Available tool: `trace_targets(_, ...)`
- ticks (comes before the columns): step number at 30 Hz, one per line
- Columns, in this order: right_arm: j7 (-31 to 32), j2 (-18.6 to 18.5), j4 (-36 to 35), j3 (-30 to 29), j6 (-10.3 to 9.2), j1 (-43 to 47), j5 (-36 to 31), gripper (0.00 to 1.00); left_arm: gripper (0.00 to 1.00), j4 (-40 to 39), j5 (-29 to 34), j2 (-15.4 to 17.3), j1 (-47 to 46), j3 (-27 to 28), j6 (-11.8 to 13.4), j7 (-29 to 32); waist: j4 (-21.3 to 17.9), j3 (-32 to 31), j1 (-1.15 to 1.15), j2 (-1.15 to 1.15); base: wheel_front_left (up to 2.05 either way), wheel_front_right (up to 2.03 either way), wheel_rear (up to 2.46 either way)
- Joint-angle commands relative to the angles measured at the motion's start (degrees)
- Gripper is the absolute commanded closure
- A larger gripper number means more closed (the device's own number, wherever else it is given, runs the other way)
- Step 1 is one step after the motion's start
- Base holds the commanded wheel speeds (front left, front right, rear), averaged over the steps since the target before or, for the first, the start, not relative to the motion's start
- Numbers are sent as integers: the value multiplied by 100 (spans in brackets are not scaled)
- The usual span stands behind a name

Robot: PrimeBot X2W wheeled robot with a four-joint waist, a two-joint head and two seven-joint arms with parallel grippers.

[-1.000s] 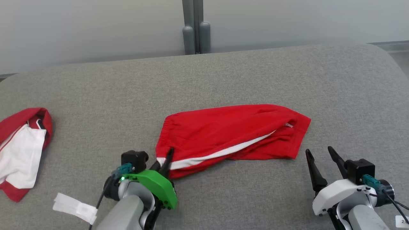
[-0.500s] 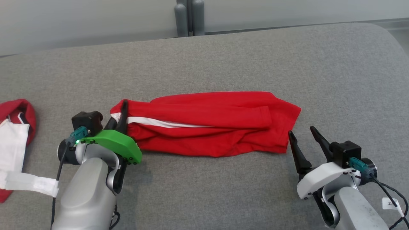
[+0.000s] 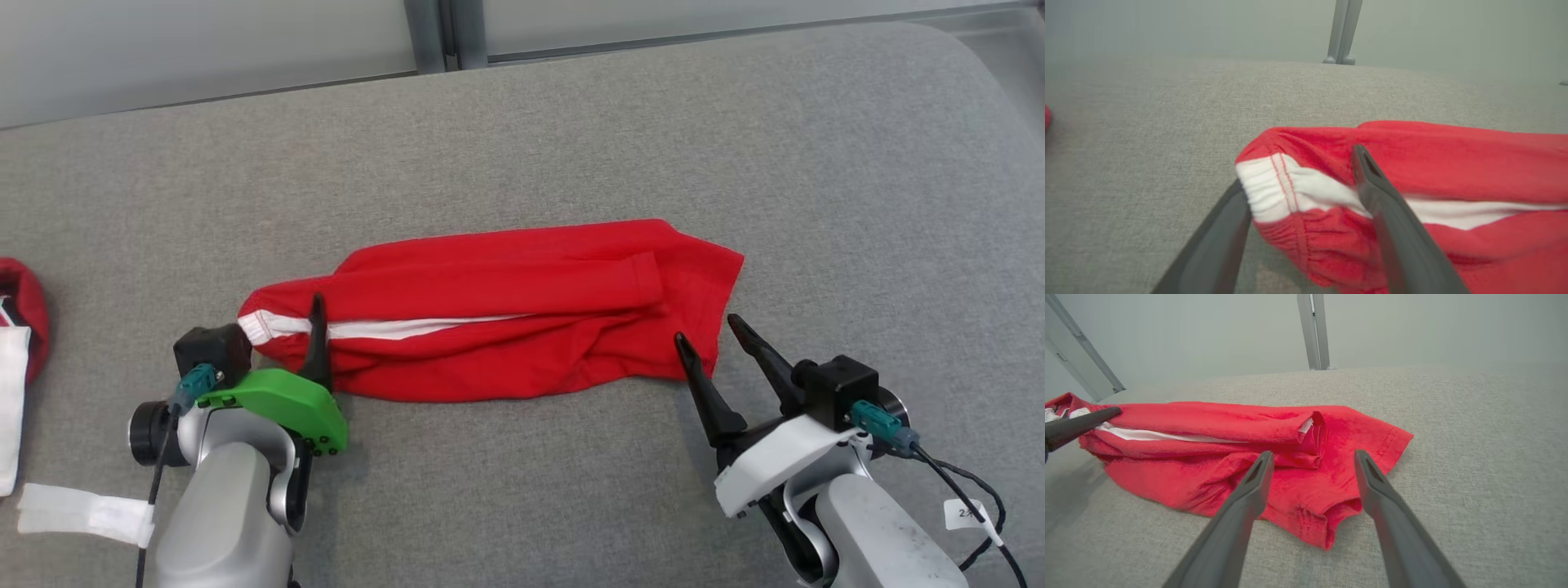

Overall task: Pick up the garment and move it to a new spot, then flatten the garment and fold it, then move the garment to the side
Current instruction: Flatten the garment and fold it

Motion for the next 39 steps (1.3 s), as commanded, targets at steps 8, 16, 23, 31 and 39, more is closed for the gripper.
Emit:
trace_targets(8,-14,-72,235,38,-8,-143,166,0,0,-1090,539,-236,818,372,-149,-4,649,-175,0,0,0,0,0)
trace_targets(16,-14,-81,656,-65,-7,-355,333,0,0,-1385,702,-308,1207,396,-291,-5,1005,-178,0,0,0,0,0)
trace_targets(23,-14,-36,919,-317,-8,-431,353,0,0,-1525,496,-309,1345,215,-271,-5,1117,-160,0,0,0,0,0)
trace_targets(31,-14,17,1012,-341,-7,-326,308,0,0,-1604,444,-309,1392,135,-240,-5,1132,-172,0,0,0,0,0)
trace_targets(39,-14,-10,1022,-110,-7,-474,412,100,0,-1635,403,-308,1399,101,-229,-5,1136,-164,0,0,0,0,0)
